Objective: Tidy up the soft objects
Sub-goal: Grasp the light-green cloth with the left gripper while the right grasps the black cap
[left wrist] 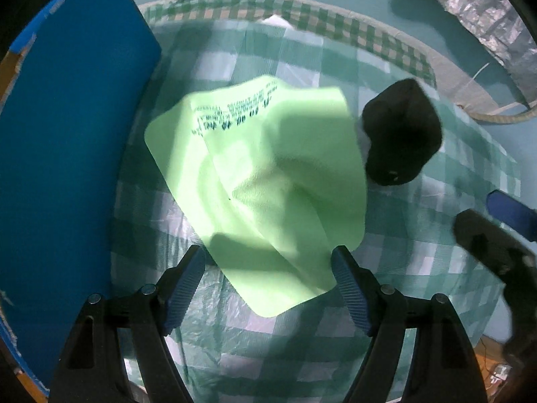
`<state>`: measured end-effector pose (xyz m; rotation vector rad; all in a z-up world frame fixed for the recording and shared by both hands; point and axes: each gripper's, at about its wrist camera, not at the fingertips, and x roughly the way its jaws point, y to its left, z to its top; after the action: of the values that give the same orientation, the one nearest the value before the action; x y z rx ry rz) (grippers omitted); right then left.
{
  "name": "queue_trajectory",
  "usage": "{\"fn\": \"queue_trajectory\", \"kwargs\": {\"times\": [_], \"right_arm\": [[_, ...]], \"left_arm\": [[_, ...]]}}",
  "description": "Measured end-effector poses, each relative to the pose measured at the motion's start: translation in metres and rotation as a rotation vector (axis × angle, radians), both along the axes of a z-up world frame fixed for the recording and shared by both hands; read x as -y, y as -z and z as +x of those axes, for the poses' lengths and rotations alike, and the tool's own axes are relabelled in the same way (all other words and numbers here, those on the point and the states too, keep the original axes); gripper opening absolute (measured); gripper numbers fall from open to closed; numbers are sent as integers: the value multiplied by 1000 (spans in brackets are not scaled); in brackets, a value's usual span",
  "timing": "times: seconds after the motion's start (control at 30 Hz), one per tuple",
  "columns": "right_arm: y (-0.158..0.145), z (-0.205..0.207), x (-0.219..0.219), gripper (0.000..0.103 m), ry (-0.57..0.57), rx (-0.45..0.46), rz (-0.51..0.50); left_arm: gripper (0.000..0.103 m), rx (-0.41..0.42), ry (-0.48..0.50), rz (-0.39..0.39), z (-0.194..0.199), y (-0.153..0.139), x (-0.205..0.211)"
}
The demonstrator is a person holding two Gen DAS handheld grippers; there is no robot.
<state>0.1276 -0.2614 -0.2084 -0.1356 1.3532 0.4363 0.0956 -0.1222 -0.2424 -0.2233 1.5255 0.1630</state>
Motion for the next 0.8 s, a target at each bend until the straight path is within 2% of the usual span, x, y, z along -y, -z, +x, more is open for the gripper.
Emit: {"fn": "queue_trajectory", "kwargs": {"times": [0.2,0.3,0.4,0.43,0.47,0.5,0.53,0.67,0.8], "right_arm": [[-2,6,3,61,4,4,-2],[-2,7,4,61,5,4,0],[-2,7,4,61,4,2,1],[-2,7,5,61,4,2,1],[-2,7,5,61,2,2,-1],[-2,8,5,61,2,2,-1],[-2,8,5,61,3,0,0],[1,8,0,61,7,-4,4],[3,10,-7,61,-9,0,9]], "left_arm": [[80,-6,-14,-18,0,9,-1],[73,8,10,-13,-1,9,0],[52,27,36,-23,-3,5,3],[31,34,44,-39,-3,3,3],[16,39,50,-66,-4,2,4],[15,44,56,-67,-5,0,4],[10,48,63,-54,-5,-1,6],[8,52,75,-50,-9,-3,2],[8,89,72,-54,-21,-18,-9]]}}
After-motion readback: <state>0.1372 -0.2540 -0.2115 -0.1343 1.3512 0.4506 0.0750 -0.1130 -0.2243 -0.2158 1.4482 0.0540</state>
